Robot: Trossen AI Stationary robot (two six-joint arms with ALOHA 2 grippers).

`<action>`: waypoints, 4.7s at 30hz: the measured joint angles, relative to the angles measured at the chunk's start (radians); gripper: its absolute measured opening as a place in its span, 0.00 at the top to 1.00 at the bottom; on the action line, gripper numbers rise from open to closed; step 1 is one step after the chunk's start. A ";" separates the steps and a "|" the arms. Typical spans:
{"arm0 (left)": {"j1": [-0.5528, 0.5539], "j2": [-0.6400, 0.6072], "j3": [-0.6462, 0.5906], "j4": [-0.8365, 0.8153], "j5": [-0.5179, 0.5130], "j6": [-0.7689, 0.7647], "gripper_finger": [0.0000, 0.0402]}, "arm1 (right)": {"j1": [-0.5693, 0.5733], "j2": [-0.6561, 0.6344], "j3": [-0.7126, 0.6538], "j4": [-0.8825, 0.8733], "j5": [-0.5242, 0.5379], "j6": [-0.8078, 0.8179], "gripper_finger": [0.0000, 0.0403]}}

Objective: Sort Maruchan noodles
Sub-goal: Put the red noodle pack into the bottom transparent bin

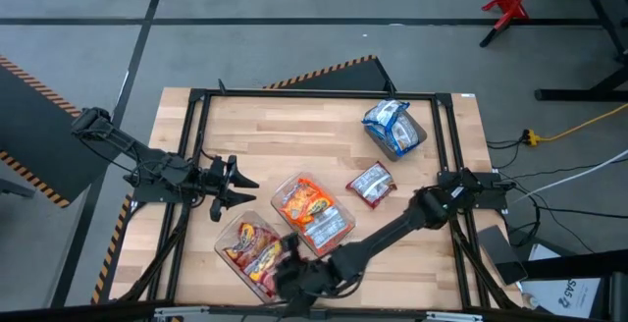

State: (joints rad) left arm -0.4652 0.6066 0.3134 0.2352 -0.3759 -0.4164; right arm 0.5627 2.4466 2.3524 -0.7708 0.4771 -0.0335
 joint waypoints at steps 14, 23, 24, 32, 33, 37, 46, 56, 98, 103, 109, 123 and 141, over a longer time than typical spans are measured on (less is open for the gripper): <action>0.000 0.000 0.000 0.001 -0.002 0.000 0.57 | 0.109 -0.460 -0.130 -0.747 0.226 0.658 0.79; 0.000 0.000 0.000 -0.004 0.009 -0.052 0.57 | 0.072 -0.581 -0.658 -0.727 0.161 0.801 0.36; 0.000 0.000 0.000 -0.005 0.011 -0.053 0.57 | 0.065 -0.585 -0.725 -0.742 0.147 0.825 0.34; 0.000 0.000 0.000 -0.004 0.018 -0.054 0.57 | 0.020 -0.787 -1.127 -0.521 0.103 0.859 0.28; 0.000 0.000 0.000 -0.006 0.018 -0.054 0.57 | 0.018 -0.832 -1.170 -0.497 0.097 0.852 0.28; 0.000 0.000 0.000 -0.011 0.018 -0.053 0.57 | 0.002 -1.015 -1.342 -0.266 0.112 0.806 0.28; 0.001 0.000 0.000 -0.019 -0.021 -0.048 0.57 | -0.179 -1.101 -1.598 0.129 -0.112 0.682 0.28; 0.001 0.000 0.000 -0.039 -0.031 -0.048 0.57 | -0.170 -0.967 -1.601 0.243 -0.087 0.499 0.28; 0.001 0.000 0.000 -0.092 -0.059 -0.079 0.57 | -0.171 -0.773 -1.296 -0.140 0.049 0.859 1.00; 0.001 0.000 0.000 -0.091 -0.058 -0.080 0.57 | -0.170 -0.814 -1.135 -0.279 0.117 0.905 1.00; 0.001 0.000 0.000 -0.086 -0.056 -0.080 0.57 | -0.169 -0.855 -0.950 -0.287 0.197 0.879 1.00; 0.001 -0.024 0.000 -0.081 -0.056 -0.114 0.57 | -0.156 -0.776 -0.810 0.468 0.071 0.572 1.00; 0.001 -0.224 0.000 -0.085 -0.069 -0.127 0.57 | -0.124 -0.257 -0.632 1.194 -0.130 0.552 1.00</action>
State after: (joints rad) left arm -0.4644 0.3827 0.3138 0.1499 -0.4450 -0.5434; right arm 0.4385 2.1899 1.7203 0.4232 0.3468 0.5184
